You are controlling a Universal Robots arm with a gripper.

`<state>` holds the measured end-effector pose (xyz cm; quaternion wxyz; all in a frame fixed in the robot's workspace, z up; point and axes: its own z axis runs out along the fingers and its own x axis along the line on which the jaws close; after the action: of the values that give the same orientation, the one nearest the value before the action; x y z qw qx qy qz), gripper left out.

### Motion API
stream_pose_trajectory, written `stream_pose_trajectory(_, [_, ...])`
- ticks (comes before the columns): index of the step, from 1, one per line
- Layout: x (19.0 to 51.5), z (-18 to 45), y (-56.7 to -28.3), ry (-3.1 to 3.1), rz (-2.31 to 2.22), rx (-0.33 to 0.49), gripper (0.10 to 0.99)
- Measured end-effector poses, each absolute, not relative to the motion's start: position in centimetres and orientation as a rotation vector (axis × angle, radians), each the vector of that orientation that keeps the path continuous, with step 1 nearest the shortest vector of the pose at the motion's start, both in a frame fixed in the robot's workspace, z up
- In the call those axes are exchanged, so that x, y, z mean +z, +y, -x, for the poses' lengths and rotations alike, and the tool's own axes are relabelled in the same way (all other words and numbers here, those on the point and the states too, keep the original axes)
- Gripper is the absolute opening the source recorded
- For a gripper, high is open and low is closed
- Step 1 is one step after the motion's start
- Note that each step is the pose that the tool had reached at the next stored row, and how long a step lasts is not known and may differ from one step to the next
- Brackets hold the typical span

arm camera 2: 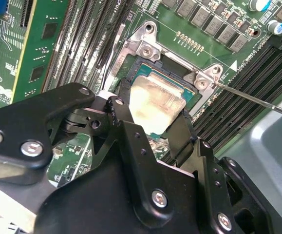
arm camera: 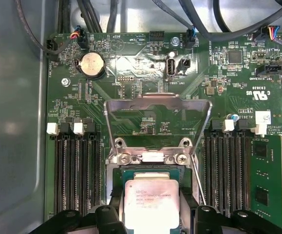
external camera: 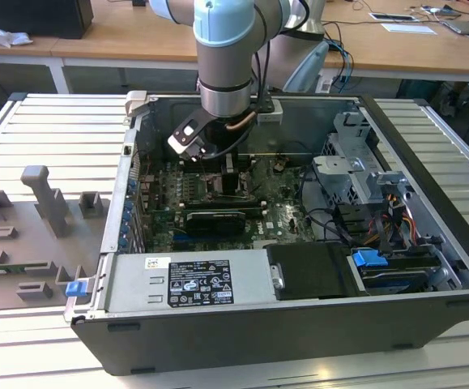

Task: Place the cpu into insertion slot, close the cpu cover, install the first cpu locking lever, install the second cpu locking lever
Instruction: 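Place the cpu into insertion slot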

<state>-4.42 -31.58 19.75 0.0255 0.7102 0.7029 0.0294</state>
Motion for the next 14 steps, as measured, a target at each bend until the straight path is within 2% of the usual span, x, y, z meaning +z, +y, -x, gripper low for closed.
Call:
stream_pose_trajectory(8, [19.71,4.37,-31.57,2.17,-2.199,0.091,0.549])
stream_pose_trajectory(9, [19.71,4.38,-31.58,2.17,-2.199,0.091,0.608])
stream_pose_trajectory(10, [19.72,4.38,-31.58,2.17,-2.199,0.091,0.608])
stream_pose_trajectory(11, [19.72,4.38,-31.58,2.17,-2.199,0.091,0.675])
stream_pose_trajectory(14, [19.72,4.38,-31.44,2.171,-2.201,0.094,0.675])
